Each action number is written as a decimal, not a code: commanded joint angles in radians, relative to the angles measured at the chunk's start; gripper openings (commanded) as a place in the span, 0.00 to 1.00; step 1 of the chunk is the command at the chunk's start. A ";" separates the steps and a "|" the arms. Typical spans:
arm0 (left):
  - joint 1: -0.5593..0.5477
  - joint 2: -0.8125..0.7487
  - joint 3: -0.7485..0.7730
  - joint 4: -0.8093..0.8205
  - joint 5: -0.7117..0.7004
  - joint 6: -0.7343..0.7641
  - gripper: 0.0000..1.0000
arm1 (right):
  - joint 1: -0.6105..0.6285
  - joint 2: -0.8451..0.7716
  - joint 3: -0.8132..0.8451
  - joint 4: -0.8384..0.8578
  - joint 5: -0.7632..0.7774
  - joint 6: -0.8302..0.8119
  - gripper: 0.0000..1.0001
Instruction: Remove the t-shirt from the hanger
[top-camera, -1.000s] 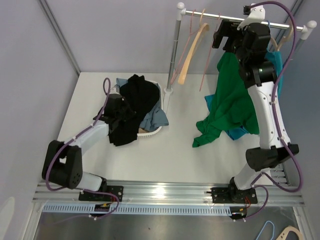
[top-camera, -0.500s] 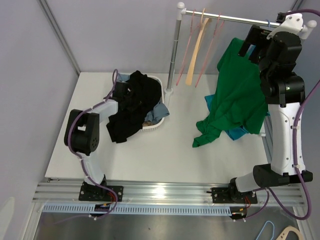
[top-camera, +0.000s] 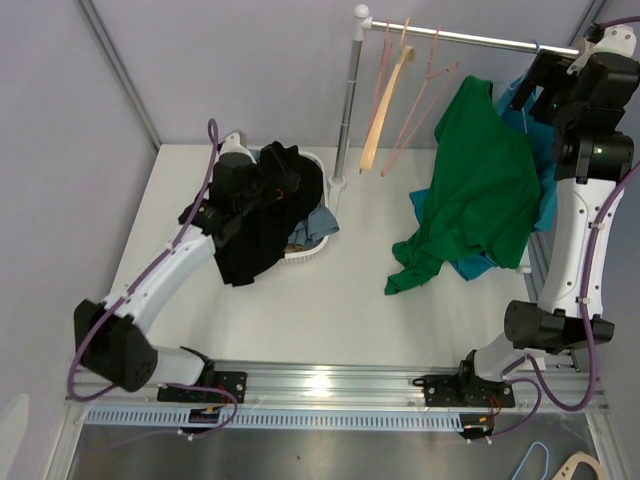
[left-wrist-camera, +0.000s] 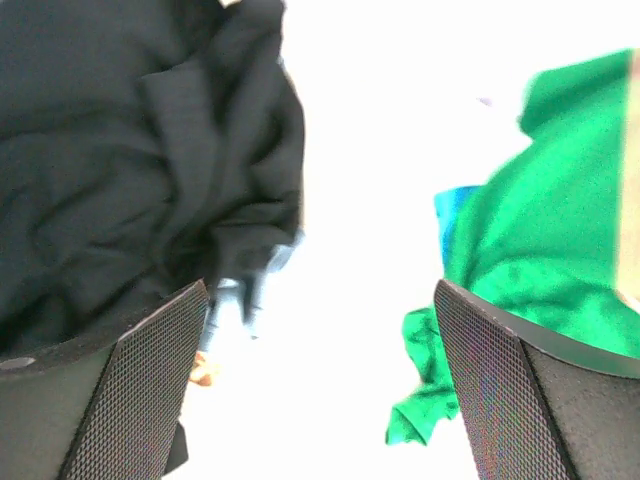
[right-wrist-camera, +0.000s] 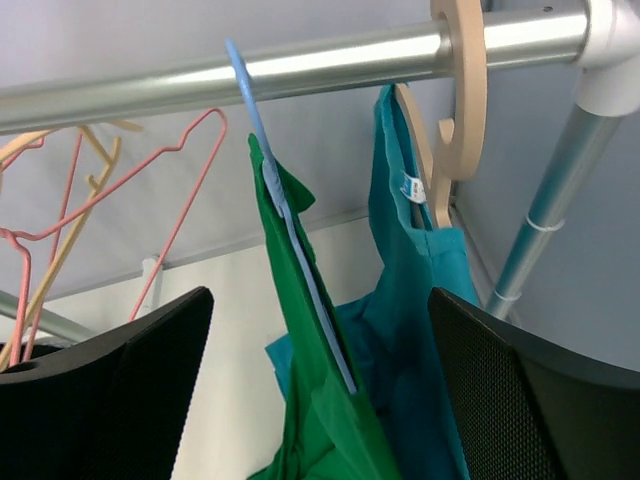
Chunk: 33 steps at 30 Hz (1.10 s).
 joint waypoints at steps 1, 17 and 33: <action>-0.077 -0.124 -0.027 -0.026 -0.141 0.067 1.00 | -0.052 0.035 0.062 0.009 -0.200 0.007 0.91; -0.171 -0.512 -0.332 0.099 -0.274 0.090 1.00 | -0.078 0.142 0.025 0.178 -0.432 0.059 0.52; -0.177 -0.552 -0.352 0.095 -0.287 0.115 1.00 | -0.078 0.142 -0.001 0.169 -0.398 0.027 0.66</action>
